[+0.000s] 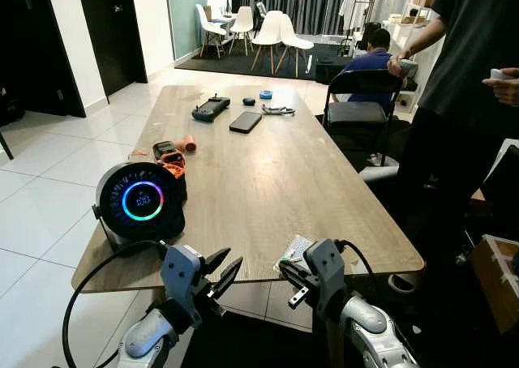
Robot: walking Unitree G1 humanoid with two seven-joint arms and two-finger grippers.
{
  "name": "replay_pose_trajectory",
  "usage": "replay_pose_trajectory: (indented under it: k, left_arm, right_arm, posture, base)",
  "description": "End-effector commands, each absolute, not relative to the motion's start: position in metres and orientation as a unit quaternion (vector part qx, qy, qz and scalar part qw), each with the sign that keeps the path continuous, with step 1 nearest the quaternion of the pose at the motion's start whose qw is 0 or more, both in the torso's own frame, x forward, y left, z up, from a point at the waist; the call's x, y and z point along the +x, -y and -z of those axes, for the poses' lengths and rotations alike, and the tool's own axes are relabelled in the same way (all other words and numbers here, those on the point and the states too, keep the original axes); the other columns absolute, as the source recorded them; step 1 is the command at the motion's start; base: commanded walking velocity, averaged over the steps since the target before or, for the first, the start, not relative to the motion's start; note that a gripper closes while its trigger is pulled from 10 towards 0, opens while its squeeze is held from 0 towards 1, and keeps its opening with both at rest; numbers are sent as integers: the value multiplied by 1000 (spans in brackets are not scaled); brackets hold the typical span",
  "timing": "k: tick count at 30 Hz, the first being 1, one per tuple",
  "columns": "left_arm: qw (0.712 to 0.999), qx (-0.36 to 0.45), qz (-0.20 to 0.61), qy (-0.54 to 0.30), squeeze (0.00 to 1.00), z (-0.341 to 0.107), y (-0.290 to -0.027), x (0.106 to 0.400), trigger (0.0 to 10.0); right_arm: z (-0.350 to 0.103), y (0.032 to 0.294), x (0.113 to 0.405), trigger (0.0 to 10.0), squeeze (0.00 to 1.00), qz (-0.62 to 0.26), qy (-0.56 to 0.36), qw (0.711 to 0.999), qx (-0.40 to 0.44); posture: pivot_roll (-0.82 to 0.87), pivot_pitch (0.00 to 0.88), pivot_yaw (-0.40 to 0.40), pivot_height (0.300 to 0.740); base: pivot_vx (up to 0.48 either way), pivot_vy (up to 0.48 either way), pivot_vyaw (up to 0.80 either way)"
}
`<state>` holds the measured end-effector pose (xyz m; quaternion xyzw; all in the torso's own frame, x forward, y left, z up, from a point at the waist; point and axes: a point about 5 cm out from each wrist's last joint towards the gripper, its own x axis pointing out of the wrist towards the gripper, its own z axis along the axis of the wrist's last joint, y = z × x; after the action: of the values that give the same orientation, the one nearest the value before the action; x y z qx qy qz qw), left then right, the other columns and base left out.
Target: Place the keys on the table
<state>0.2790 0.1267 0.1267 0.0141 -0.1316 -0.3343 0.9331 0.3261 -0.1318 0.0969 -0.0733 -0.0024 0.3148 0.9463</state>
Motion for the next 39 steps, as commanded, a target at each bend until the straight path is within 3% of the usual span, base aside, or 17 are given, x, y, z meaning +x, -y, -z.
replay_pose_trajectory:
  k: [1, 6, 10, 12, 14, 15, 16, 17, 18, 25, 39]
  left_arm:
    - [933, 24, 336, 126, 0, -126, -131, 279, 10000]
    - [933, 25, 335, 126, 0, -126, -131, 279, 10000]
    - [934, 23, 333, 127, 0, -127, -131, 279, 10000]
    - [935, 18, 329, 129, 0, -128, -132, 280, 10000]
    - [936, 15, 328, 129, 0, -129, -132, 281, 10000]
    - [936, 15, 328, 130, 0, -129, -132, 281, 10000]
    - [936, 13, 327, 130, 0, -129, -132, 282, 10000]
    - [936, 12, 326, 131, 0, -130, -132, 282, 10000]
    - [936, 11, 326, 131, 0, -130, -133, 282, 10000]
    - [939, 10, 318, 132, 0, -130, -135, 283, 10000]
    - [960, 39, 254, 115, 0, -126, -162, 293, 10000]
  right_arm:
    - [-97, 133, 324, 0, 0, -314, 6, 947, -67]
    - [-100, 134, 326, 0, 0, -309, 11, 949, -56]
    - [-110, 136, 331, 0, 0, -289, 25, 957, 0]
    - [-122, 142, 338, 275, 0, -260, 39, 962, 73]
    - [-131, 146, 343, 3412, 0, -247, 53, 960, 123]
    - [-134, 147, 343, 3412, 0, -246, 56, 959, 132]
    - [-139, 149, 345, 8588, 0, -244, 66, 956, 151]
    - [-143, 149, 345, 8588, 0, -243, 72, 953, 164]
    - [-146, 150, 346, 10000, 0, -241, 78, 952, 173]
    - [-154, 149, 346, 10000, 0, -243, 90, 946, 194]
    - [-159, 91, 320, 10000, 0, -404, 65, 901, 141]
  posture:
    - [44, 111, -20, 740]
    - [45, 111, -20, 740]
    - [45, 111, -20, 740]
    - [47, 108, -19, 740]
    - [47, 106, -18, 740]
    - [47, 106, -18, 740]
    - [47, 106, -18, 740]
    - [47, 106, -18, 740]
    - [48, 100, -18, 740]
    - [48, 92, -17, 740]
    - [46, 69, -15, 740]
  base:
    - [0, 0, 0]
    - [0, 0, 0]
    - [0, 0, 0]
    - [0, 0, 0]
    - [0, 0, 0]
    - [0, 0, 0]
    - [0, 0, 0]
    - [0, 0, 0]
    - [0, 0, 0]
    - [0, 0, 0]
    - [0, 0, 0]
